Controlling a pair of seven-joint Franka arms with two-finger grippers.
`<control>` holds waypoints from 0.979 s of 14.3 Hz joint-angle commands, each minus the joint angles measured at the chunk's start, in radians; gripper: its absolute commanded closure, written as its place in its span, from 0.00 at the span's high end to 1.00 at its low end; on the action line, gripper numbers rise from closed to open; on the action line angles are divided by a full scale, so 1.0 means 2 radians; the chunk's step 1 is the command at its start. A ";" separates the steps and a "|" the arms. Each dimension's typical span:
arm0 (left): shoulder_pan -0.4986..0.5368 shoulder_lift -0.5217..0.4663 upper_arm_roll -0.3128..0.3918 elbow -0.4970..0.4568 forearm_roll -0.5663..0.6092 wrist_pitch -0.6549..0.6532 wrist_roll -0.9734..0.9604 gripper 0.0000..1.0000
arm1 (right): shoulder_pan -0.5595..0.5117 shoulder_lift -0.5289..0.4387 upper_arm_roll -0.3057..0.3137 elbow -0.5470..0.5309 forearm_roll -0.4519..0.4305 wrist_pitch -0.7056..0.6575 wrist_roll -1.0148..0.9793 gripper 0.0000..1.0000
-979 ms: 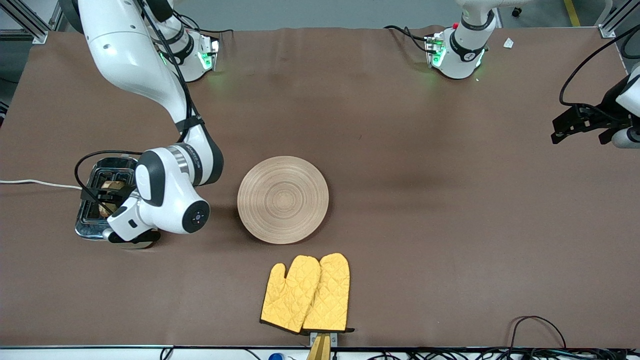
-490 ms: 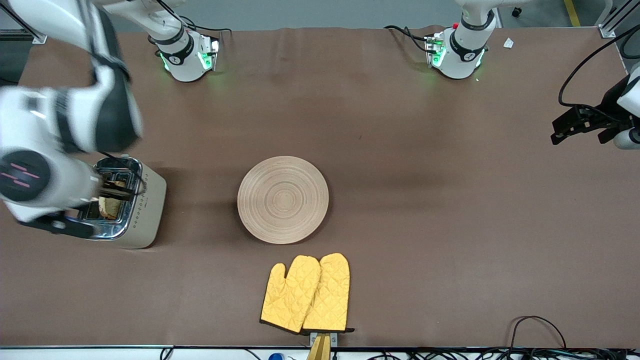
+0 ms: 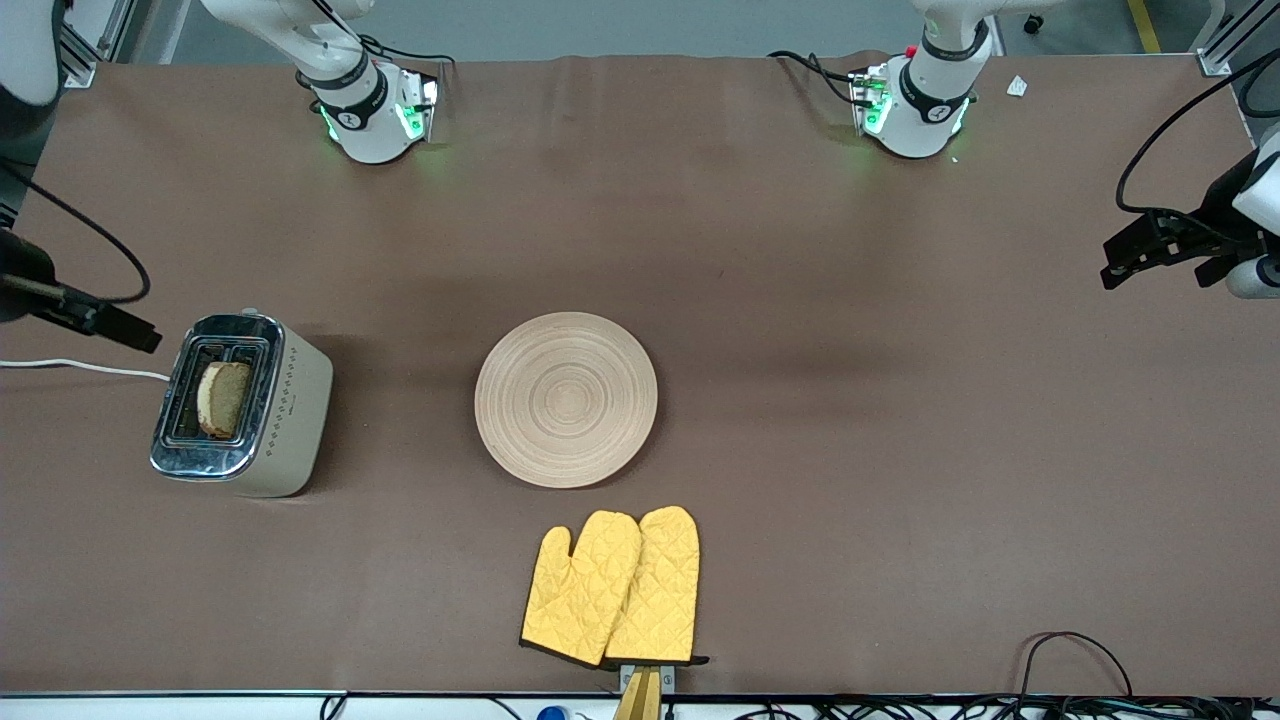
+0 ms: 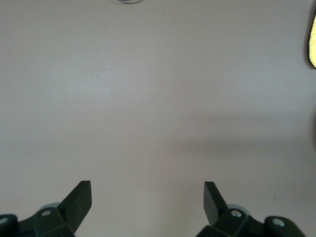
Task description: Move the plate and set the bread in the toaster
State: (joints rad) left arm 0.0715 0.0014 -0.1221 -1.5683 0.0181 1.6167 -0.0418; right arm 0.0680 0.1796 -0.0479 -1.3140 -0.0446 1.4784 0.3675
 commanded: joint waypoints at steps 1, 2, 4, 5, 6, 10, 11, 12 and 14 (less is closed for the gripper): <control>0.001 0.002 -0.001 0.009 0.001 -0.009 0.000 1.00 | -0.004 -0.103 0.008 -0.134 0.014 0.042 0.003 1.00; 0.000 0.002 -0.001 0.009 0.001 -0.008 0.000 1.00 | -0.006 -0.115 0.006 -0.143 0.029 0.042 0.002 1.00; 0.001 0.002 -0.002 0.009 -0.001 -0.008 0.000 1.00 | -0.018 -0.135 0.004 -0.159 0.040 0.038 -0.002 1.00; 0.001 0.002 -0.002 0.009 -0.001 -0.008 0.000 1.00 | -0.019 -0.149 0.002 -0.178 0.040 0.043 -0.015 1.00; 0.001 0.002 -0.002 0.009 -0.001 -0.007 0.000 1.00 | -0.021 -0.152 -0.001 -0.182 0.041 0.043 -0.032 1.00; 0.001 0.003 -0.001 0.010 0.000 -0.005 0.000 1.00 | -0.021 -0.153 -0.004 -0.184 0.041 0.038 -0.111 1.00; 0.002 0.003 -0.001 0.011 0.000 -0.005 0.001 1.00 | -0.019 -0.156 -0.003 -0.184 0.039 0.035 -0.123 1.00; 0.002 0.003 -0.001 0.011 0.000 -0.005 0.000 1.00 | -0.016 -0.157 -0.001 -0.184 0.035 0.030 -0.135 1.00; 0.002 0.004 -0.001 0.011 -0.001 -0.005 0.000 1.00 | -0.015 -0.157 0.000 -0.184 0.032 0.030 -0.159 1.00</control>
State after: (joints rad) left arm 0.0721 0.0014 -0.1224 -1.5681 0.0181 1.6171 -0.0418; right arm 0.0405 -0.0982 -0.0551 -1.6462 0.0155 1.5357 0.0987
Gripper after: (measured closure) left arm 0.000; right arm 0.000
